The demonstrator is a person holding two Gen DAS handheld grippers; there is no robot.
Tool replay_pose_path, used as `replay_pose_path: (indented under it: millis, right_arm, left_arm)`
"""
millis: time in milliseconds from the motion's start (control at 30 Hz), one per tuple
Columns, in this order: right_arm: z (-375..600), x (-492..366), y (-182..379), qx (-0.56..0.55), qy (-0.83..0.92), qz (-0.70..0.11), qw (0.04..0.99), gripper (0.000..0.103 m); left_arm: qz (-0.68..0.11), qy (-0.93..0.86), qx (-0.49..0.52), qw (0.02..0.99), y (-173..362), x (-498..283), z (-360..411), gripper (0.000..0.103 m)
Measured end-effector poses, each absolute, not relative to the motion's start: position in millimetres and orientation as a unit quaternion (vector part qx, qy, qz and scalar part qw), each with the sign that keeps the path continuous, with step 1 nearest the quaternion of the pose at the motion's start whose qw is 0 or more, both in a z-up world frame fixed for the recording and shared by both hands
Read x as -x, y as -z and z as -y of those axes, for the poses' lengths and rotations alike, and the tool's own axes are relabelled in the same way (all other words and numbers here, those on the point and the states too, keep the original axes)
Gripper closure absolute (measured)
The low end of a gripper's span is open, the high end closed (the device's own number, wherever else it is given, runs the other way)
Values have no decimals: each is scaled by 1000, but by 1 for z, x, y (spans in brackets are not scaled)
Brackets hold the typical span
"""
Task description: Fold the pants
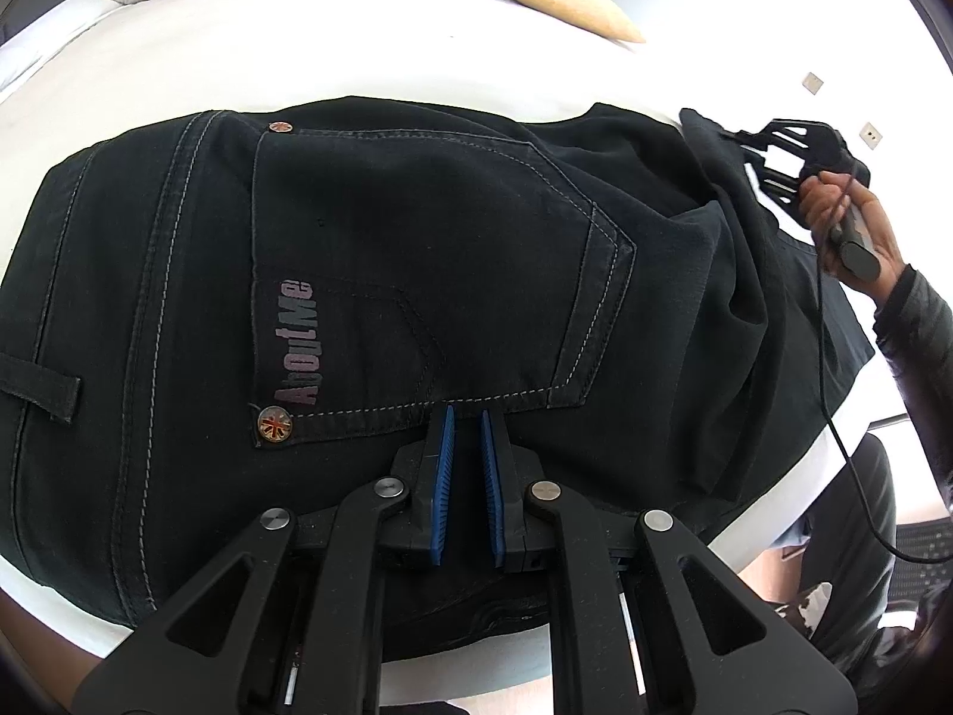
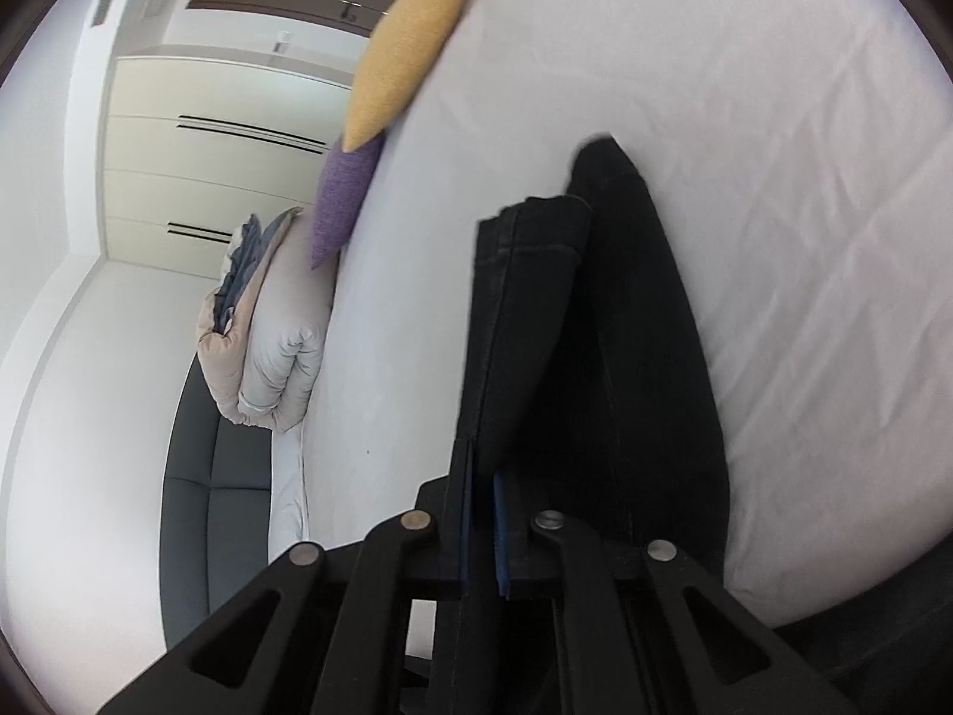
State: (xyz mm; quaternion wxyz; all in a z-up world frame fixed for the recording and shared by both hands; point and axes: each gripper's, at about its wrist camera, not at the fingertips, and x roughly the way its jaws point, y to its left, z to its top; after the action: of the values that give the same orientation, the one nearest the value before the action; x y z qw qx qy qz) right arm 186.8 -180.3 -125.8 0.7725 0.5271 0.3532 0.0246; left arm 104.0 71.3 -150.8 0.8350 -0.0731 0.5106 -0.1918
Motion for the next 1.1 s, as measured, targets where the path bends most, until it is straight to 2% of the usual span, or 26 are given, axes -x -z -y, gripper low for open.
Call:
replay_pose_path:
  millis: [133, 367, 533, 667, 700, 733, 767, 800, 833, 933, 967, 1000, 1033, 1100]
  right_arm:
    - [199, -149, 90, -507, -16, -316, 802, 98]
    - [252, -19, 54, -507, 54, -259, 820, 99]
    - [287, 79, 65, -514, 134, -237, 814, 101]
    - [301, 107, 96, -578, 110, -234, 774, 99]
    - [300, 106, 99, -590, 97, -233, 767, 97]
    - [297, 101, 102, -598, 82, -240, 760, 77]
    - [291, 91, 104, -605, 72, -249, 753, 36]
    - [286, 87, 104, -608, 75, -248, 751, 24]
    - [282, 83, 103, -604, 83, -238, 756, 19]
    - [278, 64, 106, -606, 86, -243, 753, 21]
    - [278, 58, 107, -613, 76, -240, 749, 32]
    - [278, 50, 107, -619, 60, -240, 746, 36]
    - [275, 36, 106, -622, 50, -248, 741, 40]
    - [275, 22, 112, -630, 54, -262, 729, 42]
  left_arm:
    - [-511, 190, 71, 835, 150, -104, -71, 93]
    - [-513, 184, 70, 835, 148, -103, -69, 93]
    - [-517, 179, 78, 834, 147, -104, -70, 93]
    - [-518, 175, 77, 834, 147, -103, -70, 93]
    - [-518, 173, 76, 834, 146, -103, -69, 93]
    - [-519, 171, 74, 834, 145, -103, -68, 93]
    - [-520, 168, 72, 835, 145, -103, -66, 93]
    - [-520, 165, 70, 835, 145, -103, -65, 93]
    - [-519, 162, 70, 836, 144, -102, -64, 93]
    - [-517, 157, 73, 838, 144, -100, -64, 93]
    - [-516, 157, 73, 839, 145, -99, -65, 93]
    - [-516, 156, 73, 839, 144, -99, -65, 93]
    - [-515, 156, 72, 840, 144, -98, -65, 93]
    - [-515, 155, 72, 840, 144, -97, -66, 93]
